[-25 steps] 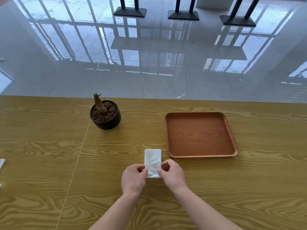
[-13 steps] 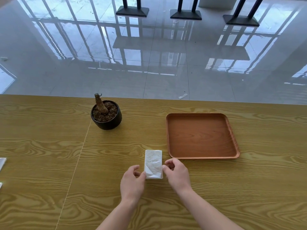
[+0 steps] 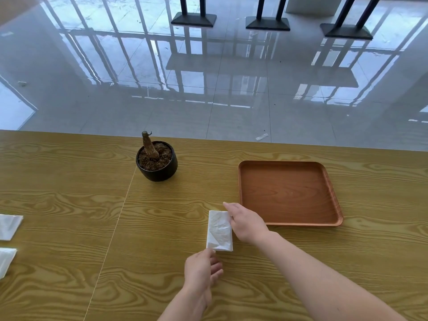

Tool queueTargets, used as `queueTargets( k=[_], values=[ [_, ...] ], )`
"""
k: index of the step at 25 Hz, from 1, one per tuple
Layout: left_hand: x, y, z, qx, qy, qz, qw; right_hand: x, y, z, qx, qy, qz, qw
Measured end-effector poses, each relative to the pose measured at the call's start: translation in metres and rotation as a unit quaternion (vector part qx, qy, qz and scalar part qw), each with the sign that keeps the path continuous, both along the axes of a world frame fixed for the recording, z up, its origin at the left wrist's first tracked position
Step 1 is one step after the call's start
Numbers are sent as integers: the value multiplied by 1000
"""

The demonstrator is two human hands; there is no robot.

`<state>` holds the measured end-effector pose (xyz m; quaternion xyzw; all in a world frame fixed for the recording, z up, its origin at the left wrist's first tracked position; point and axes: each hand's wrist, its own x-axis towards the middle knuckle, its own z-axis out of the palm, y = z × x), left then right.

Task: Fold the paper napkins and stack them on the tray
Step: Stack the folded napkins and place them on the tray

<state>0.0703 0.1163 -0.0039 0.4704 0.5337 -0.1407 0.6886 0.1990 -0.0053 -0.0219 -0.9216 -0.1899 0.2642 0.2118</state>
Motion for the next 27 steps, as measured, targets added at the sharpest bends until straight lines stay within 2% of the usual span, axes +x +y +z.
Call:
queueTargets(
  k=[8,14,23,27],
  values=[
    [7,12,5,-9,-19,19,1000,-20,-10,-3,13,-28,-24,999],
    [6,21,5,25,-9,2,1000,-59,-21,-1,21,-22,-62,998],
    [18,21,6,147,-9,-113,983,-116,-37,1,66,12,-127,990],
    [17,22,10,181,-22,-155,971,-115,-39,2,109,32,-213,971]
  ],
)
